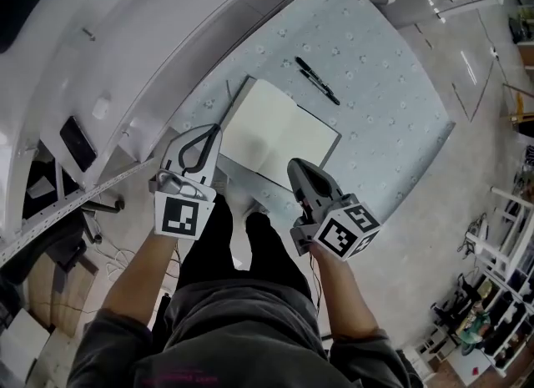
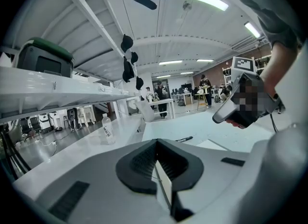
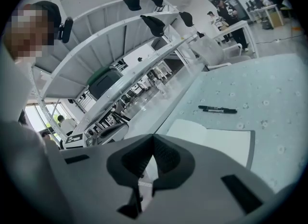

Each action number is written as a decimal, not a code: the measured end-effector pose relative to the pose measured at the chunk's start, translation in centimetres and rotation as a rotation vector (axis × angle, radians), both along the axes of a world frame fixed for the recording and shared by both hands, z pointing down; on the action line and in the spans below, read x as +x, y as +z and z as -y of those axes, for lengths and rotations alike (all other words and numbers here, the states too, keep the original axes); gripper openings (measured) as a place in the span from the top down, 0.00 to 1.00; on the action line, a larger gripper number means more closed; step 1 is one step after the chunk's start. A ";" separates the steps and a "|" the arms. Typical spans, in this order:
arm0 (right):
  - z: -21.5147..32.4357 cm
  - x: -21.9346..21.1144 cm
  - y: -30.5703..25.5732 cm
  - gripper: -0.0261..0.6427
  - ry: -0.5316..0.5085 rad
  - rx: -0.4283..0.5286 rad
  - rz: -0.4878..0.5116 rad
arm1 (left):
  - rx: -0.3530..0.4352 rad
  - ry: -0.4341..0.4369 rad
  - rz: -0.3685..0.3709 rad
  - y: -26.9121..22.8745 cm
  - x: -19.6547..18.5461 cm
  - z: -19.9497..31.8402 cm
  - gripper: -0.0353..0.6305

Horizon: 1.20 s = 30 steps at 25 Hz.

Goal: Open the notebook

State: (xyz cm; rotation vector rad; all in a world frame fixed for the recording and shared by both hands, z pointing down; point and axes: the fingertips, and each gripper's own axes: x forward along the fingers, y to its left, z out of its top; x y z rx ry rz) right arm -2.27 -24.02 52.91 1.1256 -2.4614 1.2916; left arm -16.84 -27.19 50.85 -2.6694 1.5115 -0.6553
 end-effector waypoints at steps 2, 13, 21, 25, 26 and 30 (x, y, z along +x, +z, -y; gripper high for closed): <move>0.1 0.4 -0.7 0.96 0.015 0.012 -0.004 | 0.008 0.011 -0.008 -1.0 0.3 0.2 0.94; 0.2 2.1 -5.2 0.96 0.096 0.084 -0.005 | 0.038 0.107 -0.055 -6.5 2.3 -0.1 0.94; -0.3 3.2 -8.7 0.96 0.138 0.138 -0.010 | 0.048 0.167 -0.090 -10.1 3.4 -1.3 0.94; -0.7 3.5 -10.1 0.96 0.155 0.163 -0.015 | 0.049 0.179 -0.119 -11.6 3.5 -1.9 0.94; -0.8 3.6 -10.5 0.96 0.159 0.169 -0.013 | 0.048 0.186 -0.121 -11.9 3.6 -2.0 0.94; -1.4 3.9 -11.9 0.96 0.176 0.196 -0.011 | 0.047 0.225 -0.128 -12.9 4.2 -2.7 0.94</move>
